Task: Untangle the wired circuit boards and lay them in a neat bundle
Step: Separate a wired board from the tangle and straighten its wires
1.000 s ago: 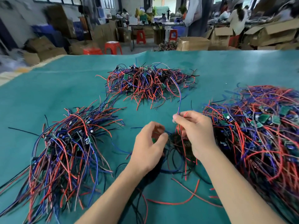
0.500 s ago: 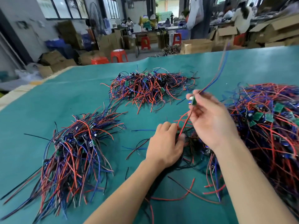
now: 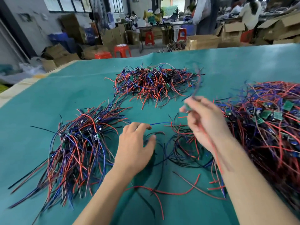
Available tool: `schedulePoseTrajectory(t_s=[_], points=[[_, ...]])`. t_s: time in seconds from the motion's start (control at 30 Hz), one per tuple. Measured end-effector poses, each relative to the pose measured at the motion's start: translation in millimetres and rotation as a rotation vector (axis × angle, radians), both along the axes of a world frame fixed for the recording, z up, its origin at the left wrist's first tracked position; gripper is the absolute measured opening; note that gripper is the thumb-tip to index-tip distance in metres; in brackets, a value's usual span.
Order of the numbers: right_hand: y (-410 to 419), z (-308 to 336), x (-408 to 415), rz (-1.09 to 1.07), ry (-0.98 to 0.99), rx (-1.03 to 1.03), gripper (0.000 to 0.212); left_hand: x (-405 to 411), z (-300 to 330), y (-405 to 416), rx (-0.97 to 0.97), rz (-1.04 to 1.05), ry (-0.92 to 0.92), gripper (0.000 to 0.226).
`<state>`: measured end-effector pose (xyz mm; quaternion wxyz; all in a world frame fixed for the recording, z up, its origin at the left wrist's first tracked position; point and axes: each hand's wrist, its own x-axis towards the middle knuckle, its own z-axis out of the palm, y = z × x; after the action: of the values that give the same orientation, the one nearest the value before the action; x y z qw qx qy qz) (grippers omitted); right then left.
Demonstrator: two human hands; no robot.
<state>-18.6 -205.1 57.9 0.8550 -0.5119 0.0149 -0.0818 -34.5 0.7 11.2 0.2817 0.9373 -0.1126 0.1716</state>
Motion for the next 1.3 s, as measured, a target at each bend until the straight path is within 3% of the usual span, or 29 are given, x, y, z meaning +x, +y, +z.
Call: schedulePoseTrajectory(t_s=[0.1,0.2,0.3,0.6,0.73,0.87,1.07,1.3], points=[[37,-29,-1,0.020,0.049,-0.290,0.012,-3,-9,-2,-0.121,0.076,0.083,0.026],[48,-51,2,-0.107,0.037,-0.605,0.020,-2,-13,-17,-0.245,0.052,0.114,0.023],[47,-54,5,-0.238,0.015,-0.706,0.022,3,-7,-31,-0.384,0.088,0.130,0.019],[44,-55,11,-0.242,0.005,-0.527,0.028,9,2,-50,-0.517,0.022,-0.010,0.020],[47,-52,9,-0.238,0.025,-0.482,0.032,5,4,-51,-0.554,-0.059,0.128,0.033],[50,-51,8,-0.244,0.046,-0.439,0.031,3,8,-52,-0.582,-0.129,0.171,0.031],[50,-57,15,-0.355,0.073,-0.599,0.025,12,-2,-54,-0.508,-0.067,0.125,0.018],[46,-57,9,-0.258,0.053,-0.472,0.022,17,-5,-53,-0.533,-0.077,0.131,0.024]])
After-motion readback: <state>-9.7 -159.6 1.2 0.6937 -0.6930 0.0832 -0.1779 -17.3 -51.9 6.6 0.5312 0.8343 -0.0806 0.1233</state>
